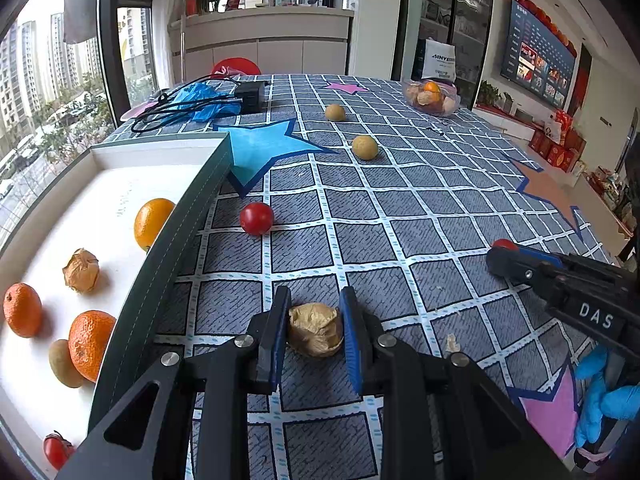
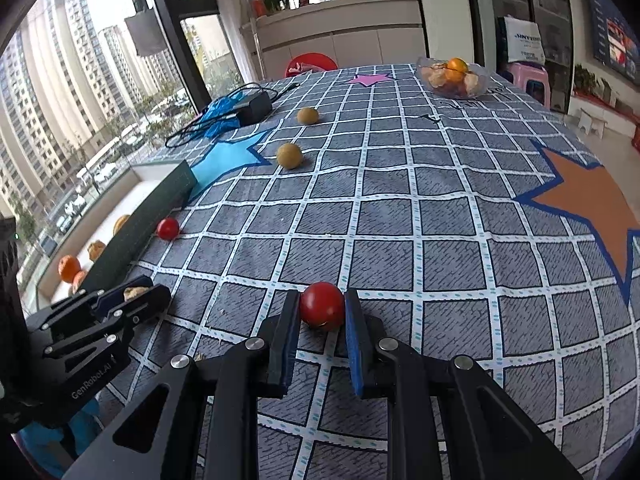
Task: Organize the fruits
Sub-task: 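Hold the tan fruit in the left gripper and the tomato in the right gripper above the table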
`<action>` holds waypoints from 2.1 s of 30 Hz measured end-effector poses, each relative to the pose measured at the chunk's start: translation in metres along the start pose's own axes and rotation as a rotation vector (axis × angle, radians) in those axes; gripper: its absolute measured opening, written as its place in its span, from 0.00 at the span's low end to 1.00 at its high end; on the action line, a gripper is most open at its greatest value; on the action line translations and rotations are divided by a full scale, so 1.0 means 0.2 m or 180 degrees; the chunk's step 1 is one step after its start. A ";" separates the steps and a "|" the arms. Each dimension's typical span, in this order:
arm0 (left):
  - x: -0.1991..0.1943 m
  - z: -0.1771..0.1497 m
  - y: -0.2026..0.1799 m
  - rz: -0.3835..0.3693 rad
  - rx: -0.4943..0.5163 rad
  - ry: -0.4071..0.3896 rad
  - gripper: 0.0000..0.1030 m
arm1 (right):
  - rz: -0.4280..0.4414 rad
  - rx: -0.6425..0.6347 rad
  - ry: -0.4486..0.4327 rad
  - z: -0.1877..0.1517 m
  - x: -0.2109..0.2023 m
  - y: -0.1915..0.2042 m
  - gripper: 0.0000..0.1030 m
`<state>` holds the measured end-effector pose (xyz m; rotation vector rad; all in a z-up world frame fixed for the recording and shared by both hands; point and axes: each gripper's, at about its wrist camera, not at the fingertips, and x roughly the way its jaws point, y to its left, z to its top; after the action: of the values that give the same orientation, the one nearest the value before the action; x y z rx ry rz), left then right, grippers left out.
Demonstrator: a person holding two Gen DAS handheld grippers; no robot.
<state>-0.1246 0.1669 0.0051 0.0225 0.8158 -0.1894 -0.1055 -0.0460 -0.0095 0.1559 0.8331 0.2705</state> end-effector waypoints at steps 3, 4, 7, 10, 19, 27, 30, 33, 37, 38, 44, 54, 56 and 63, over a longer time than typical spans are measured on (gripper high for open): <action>0.00 0.00 0.00 0.0013 0.0009 -0.0003 0.27 | 0.0023 0.0023 -0.0011 0.00 0.00 0.00 0.22; 0.00 0.00 0.00 0.0013 0.0008 -0.0004 0.27 | 0.0027 0.0023 -0.0013 0.00 0.00 0.00 0.22; 0.00 0.00 0.00 0.0015 0.0009 -0.0004 0.27 | 0.0054 0.0043 -0.0020 0.00 0.00 0.00 0.22; 0.00 0.00 0.00 0.0023 0.0016 -0.0005 0.27 | 0.0100 0.0088 -0.0028 0.00 0.00 -0.02 0.22; 0.00 0.00 0.00 0.0031 0.0022 -0.0007 0.27 | 0.0152 0.0113 -0.0030 0.00 0.00 -0.03 0.22; 0.00 0.00 0.00 0.0030 0.0021 -0.0007 0.27 | 0.0149 0.0111 -0.0030 0.00 0.00 -0.03 0.22; 0.00 0.00 0.00 0.0030 0.0022 -0.0007 0.27 | 0.0147 0.0114 -0.0030 0.00 0.00 -0.03 0.22; 0.00 0.00 -0.01 0.0030 0.0022 -0.0008 0.27 | 0.0148 0.0110 -0.0029 0.00 0.00 -0.03 0.22; 0.00 0.00 0.00 0.0030 0.0021 -0.0008 0.27 | 0.0150 0.0112 -0.0030 0.00 0.00 -0.03 0.22; 0.00 0.00 0.00 0.0031 0.0022 -0.0008 0.27 | 0.0149 0.0112 -0.0029 0.00 0.00 -0.03 0.22; 0.00 0.00 -0.01 0.0031 0.0022 -0.0008 0.28 | 0.0149 0.0112 -0.0030 0.00 0.00 -0.03 0.22; 0.00 -0.01 -0.01 0.0036 0.0024 -0.0006 0.32 | 0.0150 0.0112 -0.0030 0.00 0.00 -0.03 0.22; 0.00 -0.01 -0.01 0.0036 0.0023 -0.0006 0.32 | 0.0150 0.0112 -0.0029 0.00 0.00 -0.03 0.22; 0.00 -0.01 0.00 0.0036 0.0025 -0.0007 0.33 | 0.0151 0.0113 -0.0030 0.00 0.00 -0.03 0.22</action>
<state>-0.1260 0.1666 0.0049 0.0343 0.8127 -0.1819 -0.1044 -0.0516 -0.0111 0.2102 0.8260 0.2995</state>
